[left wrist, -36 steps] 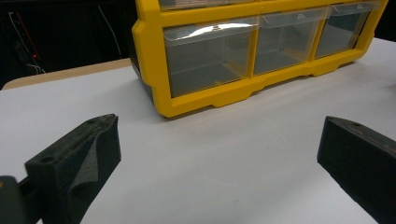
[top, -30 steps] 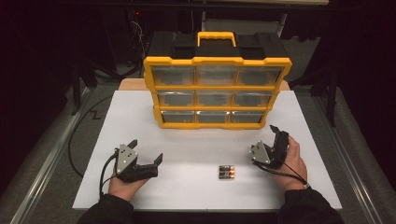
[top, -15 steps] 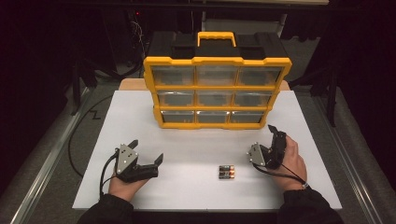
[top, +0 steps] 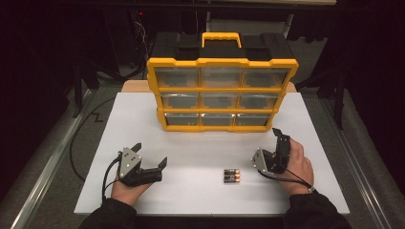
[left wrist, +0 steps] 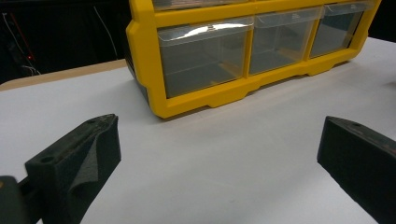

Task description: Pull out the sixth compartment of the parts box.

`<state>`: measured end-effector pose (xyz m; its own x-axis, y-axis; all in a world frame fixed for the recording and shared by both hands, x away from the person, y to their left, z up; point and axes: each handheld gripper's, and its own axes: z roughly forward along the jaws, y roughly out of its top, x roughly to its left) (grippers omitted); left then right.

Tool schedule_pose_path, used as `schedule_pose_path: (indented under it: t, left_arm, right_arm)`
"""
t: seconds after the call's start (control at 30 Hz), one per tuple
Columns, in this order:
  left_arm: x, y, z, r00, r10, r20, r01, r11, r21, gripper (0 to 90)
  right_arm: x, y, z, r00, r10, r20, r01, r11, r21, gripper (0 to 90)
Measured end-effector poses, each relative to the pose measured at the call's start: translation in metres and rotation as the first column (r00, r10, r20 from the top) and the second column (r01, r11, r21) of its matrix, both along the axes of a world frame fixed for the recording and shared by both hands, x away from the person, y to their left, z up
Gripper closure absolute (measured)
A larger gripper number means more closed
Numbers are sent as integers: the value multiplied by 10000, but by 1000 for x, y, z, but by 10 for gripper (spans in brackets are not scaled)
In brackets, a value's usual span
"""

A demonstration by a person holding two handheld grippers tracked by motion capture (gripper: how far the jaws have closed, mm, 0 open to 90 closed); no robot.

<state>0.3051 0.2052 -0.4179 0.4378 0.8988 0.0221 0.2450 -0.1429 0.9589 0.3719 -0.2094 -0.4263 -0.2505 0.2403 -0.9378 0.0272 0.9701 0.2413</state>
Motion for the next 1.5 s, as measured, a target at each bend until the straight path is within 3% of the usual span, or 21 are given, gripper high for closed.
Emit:
schedule_pose_path:
  t: [0.7,0.8,0.87,1.33,1.5]
  left_arm:
    - [0,0,0,10000,-14,24,14,10000,2,3]
    - [0,0,0,10000,-23,24,23,10000,-2,3]
    - [0,0,0,10000,-28,31,28,10000,-3,3]
    - [-2,0,0,10000,26,74,-26,10000,6,3]
    - [-1,1,0,9999,38,107,-39,10000,39,3]
  right_arm:
    - [-6,8,-2,9934,1017,524,-986,9934,-586,13]
    - [-8,9,-3,9939,991,489,-971,9944,-420,13]
    - [-7,9,-2,9924,1104,553,-1070,9924,-604,13]
    - [-12,15,-1,9923,1083,605,-1055,9933,-477,14]
    - [-9,17,3,9917,1102,662,-1051,9915,-765,15]
